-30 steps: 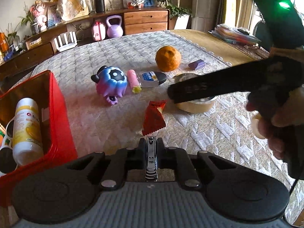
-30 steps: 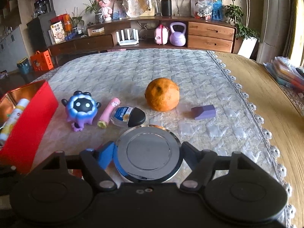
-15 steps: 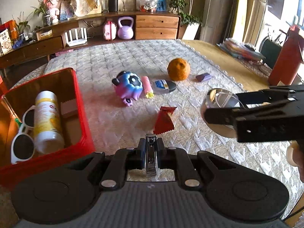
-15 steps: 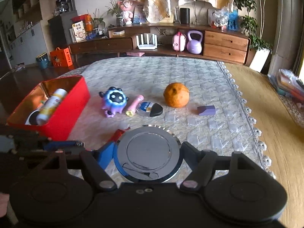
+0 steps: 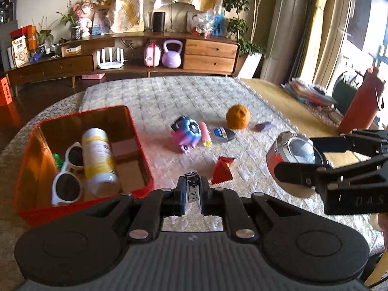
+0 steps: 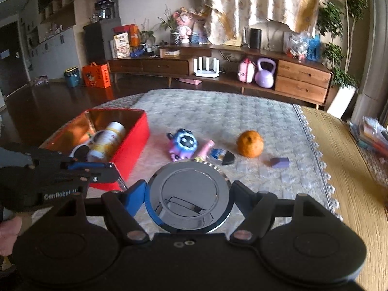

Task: Organize rigid objects
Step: 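Carry the nail clipper with the left tool while the right tool carries the silver tin over the red tin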

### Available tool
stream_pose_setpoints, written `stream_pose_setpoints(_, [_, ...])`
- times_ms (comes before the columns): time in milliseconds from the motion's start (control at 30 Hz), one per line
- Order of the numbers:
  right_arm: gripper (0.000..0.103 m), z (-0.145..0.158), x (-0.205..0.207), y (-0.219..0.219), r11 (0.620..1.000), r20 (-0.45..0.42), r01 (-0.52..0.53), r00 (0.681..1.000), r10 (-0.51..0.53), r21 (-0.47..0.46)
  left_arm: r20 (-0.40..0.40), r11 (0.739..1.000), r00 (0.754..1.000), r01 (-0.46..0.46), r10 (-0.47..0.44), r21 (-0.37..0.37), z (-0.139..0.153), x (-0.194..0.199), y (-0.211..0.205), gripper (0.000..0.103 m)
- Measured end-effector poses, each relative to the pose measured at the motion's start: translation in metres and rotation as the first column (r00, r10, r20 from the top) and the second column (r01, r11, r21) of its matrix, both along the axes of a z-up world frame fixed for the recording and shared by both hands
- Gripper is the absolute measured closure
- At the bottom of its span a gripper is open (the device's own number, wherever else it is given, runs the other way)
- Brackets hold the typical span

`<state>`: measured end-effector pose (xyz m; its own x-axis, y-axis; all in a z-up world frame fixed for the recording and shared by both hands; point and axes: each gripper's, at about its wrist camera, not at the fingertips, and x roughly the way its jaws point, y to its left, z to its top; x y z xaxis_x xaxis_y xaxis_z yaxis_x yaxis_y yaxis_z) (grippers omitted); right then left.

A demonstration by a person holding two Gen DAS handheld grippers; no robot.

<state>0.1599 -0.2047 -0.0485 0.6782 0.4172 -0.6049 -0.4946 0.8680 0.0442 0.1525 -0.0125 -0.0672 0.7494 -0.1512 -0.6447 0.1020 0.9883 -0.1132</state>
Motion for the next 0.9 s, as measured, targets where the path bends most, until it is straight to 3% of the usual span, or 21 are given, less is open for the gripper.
stream_pose_setpoints(467, [0.027,0.019,-0.007,0.059,0.997,0.047,-0.082,0.996,0.082,-0.017,0.026,0.996,0.996,-0.085,0.086,-0.017,0.039,-0.015,0.062,0.092])
stream_pose_setpoints(900, [0.027,0.013,0.016,0.123,0.991,0.038,-0.125,0.991,0.126,-0.045,0.019,0.983,0.983,-0.183,0.183,0.027,0.047,0.01,0.139,0.092])
